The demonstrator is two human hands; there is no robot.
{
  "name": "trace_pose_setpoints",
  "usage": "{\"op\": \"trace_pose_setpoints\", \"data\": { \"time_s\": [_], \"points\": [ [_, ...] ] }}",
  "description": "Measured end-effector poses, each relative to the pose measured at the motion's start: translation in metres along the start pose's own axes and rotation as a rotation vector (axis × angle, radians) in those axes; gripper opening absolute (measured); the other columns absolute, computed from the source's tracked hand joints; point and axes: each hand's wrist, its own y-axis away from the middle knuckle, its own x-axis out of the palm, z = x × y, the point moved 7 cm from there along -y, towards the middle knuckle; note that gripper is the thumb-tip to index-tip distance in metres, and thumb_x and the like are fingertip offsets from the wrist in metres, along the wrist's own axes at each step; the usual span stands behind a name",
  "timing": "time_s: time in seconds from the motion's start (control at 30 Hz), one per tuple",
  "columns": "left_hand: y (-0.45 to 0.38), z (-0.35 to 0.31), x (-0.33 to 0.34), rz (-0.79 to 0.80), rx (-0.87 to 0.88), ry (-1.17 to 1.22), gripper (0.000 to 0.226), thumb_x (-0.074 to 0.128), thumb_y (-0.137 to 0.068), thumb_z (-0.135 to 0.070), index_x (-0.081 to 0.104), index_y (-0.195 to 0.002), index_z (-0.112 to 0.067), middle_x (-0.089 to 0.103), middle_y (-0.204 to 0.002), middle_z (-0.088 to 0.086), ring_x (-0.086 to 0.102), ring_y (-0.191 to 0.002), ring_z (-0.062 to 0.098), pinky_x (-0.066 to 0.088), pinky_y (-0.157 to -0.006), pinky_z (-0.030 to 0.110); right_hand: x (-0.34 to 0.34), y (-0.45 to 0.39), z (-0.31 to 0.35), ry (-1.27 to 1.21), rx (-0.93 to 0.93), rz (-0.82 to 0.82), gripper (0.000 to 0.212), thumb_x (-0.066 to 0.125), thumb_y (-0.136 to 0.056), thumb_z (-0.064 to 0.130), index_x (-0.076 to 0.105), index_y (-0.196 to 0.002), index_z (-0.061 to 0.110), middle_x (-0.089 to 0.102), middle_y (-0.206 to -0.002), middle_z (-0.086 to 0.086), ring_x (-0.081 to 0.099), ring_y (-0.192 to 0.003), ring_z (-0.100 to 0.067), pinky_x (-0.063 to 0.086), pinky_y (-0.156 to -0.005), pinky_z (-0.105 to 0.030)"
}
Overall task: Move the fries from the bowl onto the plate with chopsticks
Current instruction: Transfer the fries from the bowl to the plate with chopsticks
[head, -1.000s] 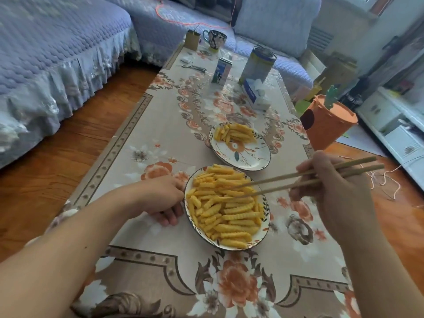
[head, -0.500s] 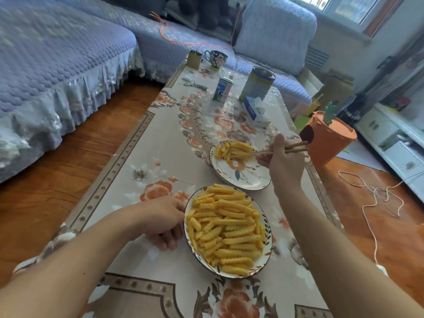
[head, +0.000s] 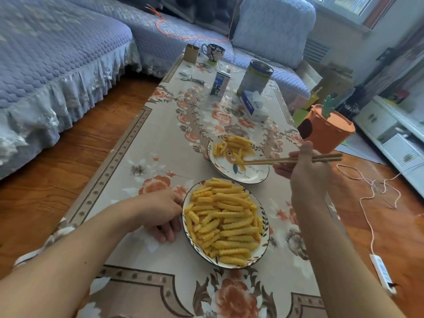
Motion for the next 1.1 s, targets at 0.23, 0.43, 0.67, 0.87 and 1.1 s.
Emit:
{"op": "trace_pose_setpoints", "data": {
  "time_s": [0.23,0.43,0.67,0.87,1.1],
  "points": [
    [0.004,0.000,0.003,-0.052,0.027,-0.028,0.028,0.043,-0.096,-0.011,0.071,-0.101,-0.016,0.072,-0.080,0.014,0.071,-0.061,0.025,0.059,-0.059,0.035,-0.064,0.050,0.023,-0.019,0.010,0.216,0.050,0.050,-0.096,0.048,0.063,-0.084,0.001,0.068,-0.061,-0.014,0.071,-0.055,-0.033,0.063,-0.056,-0.036],
    [0.010,-0.005,0.009,-0.067,0.056,-0.046,0.022,0.048,-0.097,-0.015,0.069,-0.102,-0.015,0.073,-0.082,0.021,0.067,-0.059,0.024,0.055,-0.055,0.031,-0.073,0.067,0.018,0.076,-0.037,0.337,0.045,0.053,-0.090,0.043,0.066,-0.082,0.001,0.067,-0.065,-0.024,0.070,-0.054,-0.033,0.062,-0.054,-0.034],
    [0.006,-0.001,0.011,-0.018,0.067,-0.032,0.019,0.054,-0.098,-0.028,0.070,-0.098,-0.017,0.066,-0.067,0.007,0.062,-0.054,0.020,0.049,-0.052,0.029,-0.089,0.044,0.021,-0.020,-0.030,0.194,0.037,0.054,-0.099,0.038,0.067,-0.086,0.006,0.069,-0.064,-0.012,0.070,-0.056,-0.028,0.063,-0.059,-0.032],
    [0.006,-0.002,0.008,-0.032,0.007,0.010,0.028,0.043,-0.095,-0.017,0.069,-0.103,-0.009,0.068,-0.075,0.014,0.066,-0.055,0.026,0.053,-0.053,0.031,-0.024,-0.009,0.013,0.053,-0.116,0.223,0.029,0.053,-0.104,0.030,0.068,-0.093,0.008,0.073,-0.077,-0.016,0.076,-0.070,-0.030,0.065,-0.065,-0.033],
    [0.008,-0.005,0.007,-0.016,-0.007,0.054,0.025,0.049,-0.096,-0.020,0.071,-0.106,-0.014,0.066,-0.078,0.014,0.066,-0.056,0.027,0.055,-0.055,0.031,0.044,-0.056,0.003,0.169,-0.251,0.231,0.024,0.056,-0.105,0.025,0.068,-0.086,0.017,0.073,-0.071,-0.012,0.075,-0.066,-0.027,0.065,-0.070,-0.045]
  ]
}}
